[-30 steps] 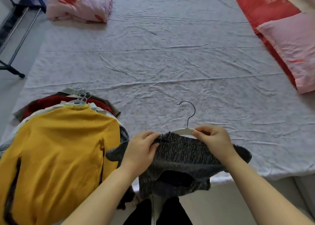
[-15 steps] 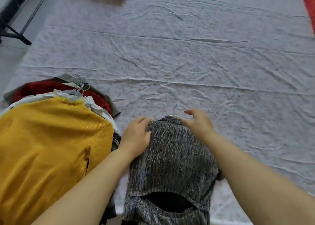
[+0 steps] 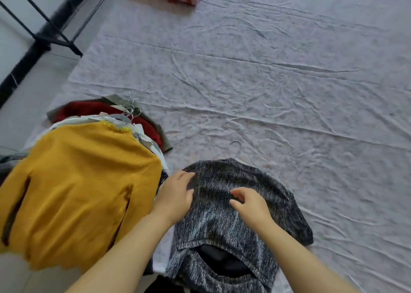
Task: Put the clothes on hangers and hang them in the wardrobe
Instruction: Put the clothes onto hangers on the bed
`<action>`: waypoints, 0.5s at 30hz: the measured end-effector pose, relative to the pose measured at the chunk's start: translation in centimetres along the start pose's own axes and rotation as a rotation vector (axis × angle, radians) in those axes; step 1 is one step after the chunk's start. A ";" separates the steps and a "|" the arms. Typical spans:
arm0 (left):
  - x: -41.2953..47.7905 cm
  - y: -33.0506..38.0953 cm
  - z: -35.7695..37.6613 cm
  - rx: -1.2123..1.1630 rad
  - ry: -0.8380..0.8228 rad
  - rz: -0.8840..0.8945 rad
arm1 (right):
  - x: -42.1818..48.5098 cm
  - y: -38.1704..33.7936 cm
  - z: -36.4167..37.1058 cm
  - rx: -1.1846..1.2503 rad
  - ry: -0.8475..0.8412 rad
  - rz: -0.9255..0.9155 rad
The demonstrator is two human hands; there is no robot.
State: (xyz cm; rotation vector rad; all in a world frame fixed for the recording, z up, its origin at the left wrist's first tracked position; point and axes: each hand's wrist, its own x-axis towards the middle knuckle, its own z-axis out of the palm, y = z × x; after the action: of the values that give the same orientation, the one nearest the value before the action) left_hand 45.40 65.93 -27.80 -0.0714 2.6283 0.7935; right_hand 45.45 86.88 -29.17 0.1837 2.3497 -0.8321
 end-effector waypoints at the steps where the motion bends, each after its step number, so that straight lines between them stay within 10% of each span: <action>1: -0.5 -0.2 -0.5 -0.002 0.014 -0.010 | 0.0 -0.7 0.0 -0.006 -0.002 -0.022; 15: -4.9 -11.4 -10.1 0.040 0.190 -0.139 | 2.0 -14.1 4.7 -0.087 0.015 -0.238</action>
State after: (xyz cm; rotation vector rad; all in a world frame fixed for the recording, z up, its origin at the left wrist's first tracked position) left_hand 48.11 50.61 -24.18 -0.3300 2.7787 0.7182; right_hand 41.80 72.73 -25.92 -0.1294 2.4478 -0.8384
